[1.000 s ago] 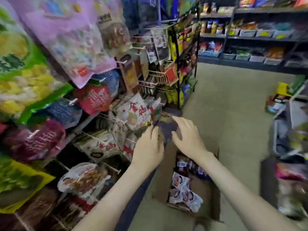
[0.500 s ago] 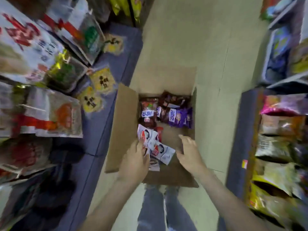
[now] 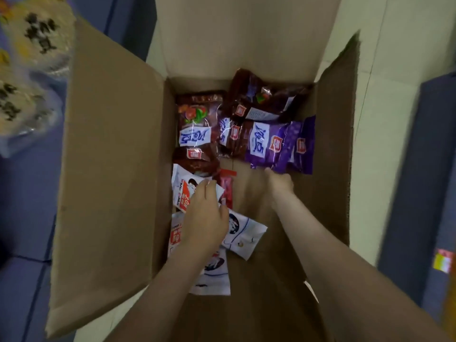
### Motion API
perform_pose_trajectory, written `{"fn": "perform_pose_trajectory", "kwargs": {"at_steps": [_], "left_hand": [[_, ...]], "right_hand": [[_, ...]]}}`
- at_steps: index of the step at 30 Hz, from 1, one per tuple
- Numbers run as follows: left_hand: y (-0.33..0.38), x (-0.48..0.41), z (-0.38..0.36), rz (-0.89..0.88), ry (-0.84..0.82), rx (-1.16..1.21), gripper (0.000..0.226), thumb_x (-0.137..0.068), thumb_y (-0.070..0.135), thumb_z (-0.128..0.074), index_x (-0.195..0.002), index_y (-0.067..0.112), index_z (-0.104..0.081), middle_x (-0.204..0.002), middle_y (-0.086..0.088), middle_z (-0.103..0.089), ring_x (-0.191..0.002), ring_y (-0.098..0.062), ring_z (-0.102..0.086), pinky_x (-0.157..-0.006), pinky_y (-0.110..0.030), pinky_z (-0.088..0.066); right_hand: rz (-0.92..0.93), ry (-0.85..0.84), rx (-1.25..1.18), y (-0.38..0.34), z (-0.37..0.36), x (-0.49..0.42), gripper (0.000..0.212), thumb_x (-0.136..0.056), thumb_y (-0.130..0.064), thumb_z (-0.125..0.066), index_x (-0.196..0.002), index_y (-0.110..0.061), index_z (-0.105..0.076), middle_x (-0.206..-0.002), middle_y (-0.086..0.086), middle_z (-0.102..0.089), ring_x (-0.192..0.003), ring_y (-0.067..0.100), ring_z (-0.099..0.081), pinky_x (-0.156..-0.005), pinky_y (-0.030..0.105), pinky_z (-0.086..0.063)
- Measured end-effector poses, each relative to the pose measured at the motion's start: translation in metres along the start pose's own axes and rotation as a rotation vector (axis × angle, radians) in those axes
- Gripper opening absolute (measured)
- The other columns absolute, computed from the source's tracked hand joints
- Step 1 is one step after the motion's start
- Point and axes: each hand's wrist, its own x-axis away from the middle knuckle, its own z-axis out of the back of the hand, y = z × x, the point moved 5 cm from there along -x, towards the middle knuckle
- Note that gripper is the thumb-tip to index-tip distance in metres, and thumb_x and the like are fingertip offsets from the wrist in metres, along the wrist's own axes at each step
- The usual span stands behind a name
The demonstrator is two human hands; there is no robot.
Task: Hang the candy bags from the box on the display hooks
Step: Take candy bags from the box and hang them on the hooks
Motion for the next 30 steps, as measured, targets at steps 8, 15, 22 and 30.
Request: {"fn": "perform_pose_trajectory", "kwargs": {"at_steps": [8, 15, 22, 30], "left_hand": [[-0.004, 0.009, -0.024, 0.016, -0.069, 0.098, 0.046, -0.096, 0.017, -0.044, -0.142, 0.013, -0.037, -0.145, -0.003, -0.038, -0.131, -0.017, -0.037, -0.108, -0.029, -0.034], [0.041, 0.065, 0.057, -0.017, -0.093, 0.195, 0.043, -0.098, 0.012, -0.041, -0.141, 0.007, -0.038, -0.147, -0.005, -0.034, -0.133, -0.020, -0.036, -0.108, -0.028, -0.032], [0.121, 0.164, 0.222, -0.134, -0.001, 0.250, 0.045, -0.099, 0.012, -0.042, -0.143, 0.013, -0.036, -0.148, -0.002, -0.034, -0.135, -0.018, -0.034, -0.105, -0.022, -0.027], [0.124, 0.312, 0.383, -0.206, 0.320, 0.516, 0.089, -0.085, 0.039, -0.066, -0.152, 0.018, -0.011, -0.155, -0.003, -0.023, -0.142, -0.016, -0.023, -0.116, -0.035, -0.023]], "right_hand": [[0.138, 0.070, -0.215, -0.002, -0.005, -0.050, 0.020, -0.091, -0.015, -0.056, -0.109, -0.009, -0.063, -0.112, 0.017, -0.066, -0.105, 0.031, -0.062, -0.098, 0.049, -0.046], [0.624, 0.177, 0.226, -0.052, 0.043, 0.105, 0.022, -0.098, -0.021, -0.046, -0.090, -0.003, -0.057, -0.089, 0.010, -0.063, -0.082, 0.024, -0.057, -0.069, 0.030, -0.037], [0.815, -0.095, 0.362, -0.105, 0.125, 0.335, 0.013, -0.097, -0.020, -0.049, -0.096, -0.012, -0.060, -0.083, 0.000, -0.063, -0.073, 0.016, -0.056, -0.062, 0.019, -0.038], [0.974, -0.591, 0.322, -0.110, 0.151, 0.571, 0.012, -0.090, -0.017, -0.055, -0.089, -0.017, -0.067, -0.087, -0.005, -0.069, -0.083, 0.011, -0.061, -0.084, 0.035, -0.046]]}}
